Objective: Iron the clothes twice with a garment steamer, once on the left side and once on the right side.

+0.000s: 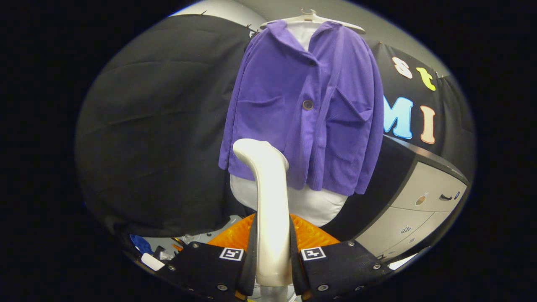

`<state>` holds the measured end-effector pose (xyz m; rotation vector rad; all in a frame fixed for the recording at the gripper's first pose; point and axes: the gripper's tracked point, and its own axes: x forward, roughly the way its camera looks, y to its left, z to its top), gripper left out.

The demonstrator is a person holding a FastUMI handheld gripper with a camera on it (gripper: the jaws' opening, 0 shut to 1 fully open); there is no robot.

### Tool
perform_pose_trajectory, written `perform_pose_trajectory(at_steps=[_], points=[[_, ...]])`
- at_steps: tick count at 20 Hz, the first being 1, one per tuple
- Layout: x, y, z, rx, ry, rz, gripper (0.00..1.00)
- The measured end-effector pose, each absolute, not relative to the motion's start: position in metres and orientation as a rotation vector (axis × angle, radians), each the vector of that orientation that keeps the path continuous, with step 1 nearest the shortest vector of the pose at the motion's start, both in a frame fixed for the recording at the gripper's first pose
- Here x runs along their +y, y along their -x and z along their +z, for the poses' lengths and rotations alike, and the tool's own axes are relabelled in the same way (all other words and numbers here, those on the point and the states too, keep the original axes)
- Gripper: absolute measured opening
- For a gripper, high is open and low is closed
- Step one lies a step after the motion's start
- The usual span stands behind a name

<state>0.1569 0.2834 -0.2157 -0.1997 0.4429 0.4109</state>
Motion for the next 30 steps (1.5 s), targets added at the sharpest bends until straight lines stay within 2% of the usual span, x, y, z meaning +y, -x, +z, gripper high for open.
perform_pose_trajectory(at_steps=[4, 10, 22, 30], points=[[0.258, -0.161, -0.146, 0.345, 0.12, 0.396, 0.35], [0.187, -0.186, -0.057, 0.201, 0.049, 0.295, 0.35], [0.015, -0.279, 0.044, 0.101, -0.003, 0.095, 0.35], [-0.062, -0.364, 0.089, 0.052, 0.013, -0.005, 0.35]])
